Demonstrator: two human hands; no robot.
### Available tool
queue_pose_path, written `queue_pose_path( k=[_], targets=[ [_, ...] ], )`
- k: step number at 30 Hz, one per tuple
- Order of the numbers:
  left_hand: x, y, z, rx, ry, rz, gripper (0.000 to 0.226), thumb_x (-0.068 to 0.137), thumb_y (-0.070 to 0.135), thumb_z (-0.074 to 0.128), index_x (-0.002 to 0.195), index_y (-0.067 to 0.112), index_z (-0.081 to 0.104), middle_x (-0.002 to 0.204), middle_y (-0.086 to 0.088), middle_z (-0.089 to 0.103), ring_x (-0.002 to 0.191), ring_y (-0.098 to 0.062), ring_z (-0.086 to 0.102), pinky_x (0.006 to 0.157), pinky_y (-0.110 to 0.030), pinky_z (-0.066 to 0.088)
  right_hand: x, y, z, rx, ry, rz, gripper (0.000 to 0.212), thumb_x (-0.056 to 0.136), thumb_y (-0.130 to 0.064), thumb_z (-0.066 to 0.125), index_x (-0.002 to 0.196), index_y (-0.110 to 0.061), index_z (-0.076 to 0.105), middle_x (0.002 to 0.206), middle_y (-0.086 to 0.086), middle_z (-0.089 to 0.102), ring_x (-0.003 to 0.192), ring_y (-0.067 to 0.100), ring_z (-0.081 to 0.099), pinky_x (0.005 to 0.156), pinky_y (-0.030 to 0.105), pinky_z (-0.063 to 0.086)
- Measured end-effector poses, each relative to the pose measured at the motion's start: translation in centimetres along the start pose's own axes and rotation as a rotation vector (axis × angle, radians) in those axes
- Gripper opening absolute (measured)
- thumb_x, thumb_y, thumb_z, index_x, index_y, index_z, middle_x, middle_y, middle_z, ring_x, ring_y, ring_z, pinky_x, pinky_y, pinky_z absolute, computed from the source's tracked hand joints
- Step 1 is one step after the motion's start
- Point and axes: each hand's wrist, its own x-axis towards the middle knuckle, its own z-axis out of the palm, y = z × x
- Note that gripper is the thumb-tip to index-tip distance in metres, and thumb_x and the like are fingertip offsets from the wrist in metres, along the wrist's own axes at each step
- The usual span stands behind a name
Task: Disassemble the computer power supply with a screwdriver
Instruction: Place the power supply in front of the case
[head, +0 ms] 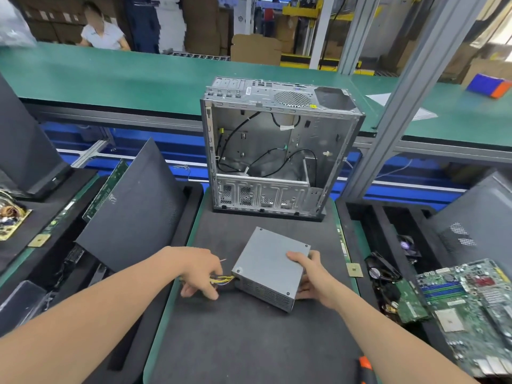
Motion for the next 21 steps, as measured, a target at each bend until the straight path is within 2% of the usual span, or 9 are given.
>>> queue_pose_path(
  k=[3,5,7,9,12,15,17,19,21],
  targets=[
    [-0.7,-0.3,-0.5,0.046,-0.049,-0.078,0.022,0.087,0.036,0.062,0.094,0.015,0.063,0.072,-0.002,0.079,0.074,-0.014,0.078,0.065,-0.024,0.050,-0.2,-0.6,0.1,-0.104,-0.038,0.007,0.061,0.073,-0.068,0.076,0.112,-0.038,0.039,0.094,0.015,0.077,0.085,0.041,0.076,0.071,0.056,0.063],
    [-0.8,-0.3,-0.5,0.142,0.036,-0.105,0.017,0.088,0.030,0.057,0.094,0.014,0.062,0.072,-0.005,0.078,0.070,-0.017,0.076,0.061,-0.025,0.051,-0.5,-1.0,0.3,-0.165,-0.012,0.005,0.061,0.071,-0.072,0.074,0.108,-0.037,0.041,0.094,0.015,0.077,0.084,0.040,0.077,0.070,0.057,0.063],
    [-0.8,0.0,-0.1,0.351,0.182,-0.121,0.016,0.086,0.027,0.053,0.091,0.017,0.063,0.075,-0.007,0.077,0.071,-0.022,0.070,0.060,-0.027,0.049,-0.8,-1.2,0.4,-0.234,0.041,-0.001,0.064,0.068,-0.077,0.073,0.106,-0.035,0.043,0.092,0.013,0.077,0.078,0.034,0.078,0.064,0.053,0.064],
    [-0.5,0.1,0.5,0.428,0.258,-0.134,0.013,0.085,0.025,0.051,0.088,0.017,0.061,0.083,-0.006,0.074,0.076,-0.027,0.063,0.063,-0.031,0.047,-1.0,-1.3,0.5,-0.309,0.081,-0.003,0.067,0.066,-0.082,0.069,0.105,-0.033,0.044,0.090,0.013,0.077,0.072,0.031,0.077,0.060,0.047,0.064],
    [-0.5,0.2,1.3,0.356,0.272,-0.156,0.016,0.088,0.026,0.051,0.092,0.022,0.066,0.094,-0.004,0.064,0.081,-0.029,0.057,0.066,-0.033,0.044,-1.5,-1.5,0.7,-0.397,0.122,-0.006,0.069,0.065,-0.089,0.062,0.104,-0.035,0.044,0.085,0.012,0.077,0.066,0.032,0.076,0.059,0.043,0.065],
    [-0.6,-0.2,1.6,0.268,0.267,-0.168,0.020,0.090,0.035,0.056,0.100,0.024,0.069,0.104,-0.005,0.069,0.084,-0.029,0.063,0.067,-0.030,0.045,-2.1,-1.7,0.7,-0.497,0.171,-0.026,0.073,0.064,-0.093,0.056,0.102,-0.032,0.045,0.083,0.013,0.075,0.061,0.030,0.075,0.053,0.040,0.063],
    [-0.4,-0.7,1.7,0.156,0.237,-0.146,0.018,0.088,0.039,0.061,0.094,0.023,0.066,0.094,-0.005,0.075,0.069,-0.022,0.071,0.060,-0.027,0.049,-2.5,-1.8,0.5,-0.534,0.186,-0.041,0.074,0.066,-0.092,0.056,0.102,-0.029,0.044,0.089,0.014,0.072,0.062,0.029,0.075,0.051,0.040,0.062],
    [-0.3,-1.1,1.7,0.036,0.202,-0.091,0.018,0.086,0.039,0.067,0.086,0.023,0.059,0.080,-0.005,0.077,0.046,-0.013,0.064,0.057,-0.027,0.052,-2.9,-1.9,0.5,-0.513,0.180,-0.047,0.073,0.068,-0.089,0.059,0.104,-0.027,0.044,0.092,0.015,0.071,0.065,0.031,0.075,0.054,0.044,0.064],
    [-0.3,-1.1,1.4,-0.049,0.180,-0.057,0.024,0.083,0.044,0.072,0.087,0.026,0.056,0.067,0.004,0.074,0.048,-0.011,0.066,0.061,-0.026,0.054,-3.1,-2.0,0.7,-0.511,0.203,-0.066,0.070,0.073,-0.083,0.061,0.110,-0.026,0.042,0.097,0.013,0.069,0.071,0.034,0.074,0.056,0.045,0.064]
  ],
)
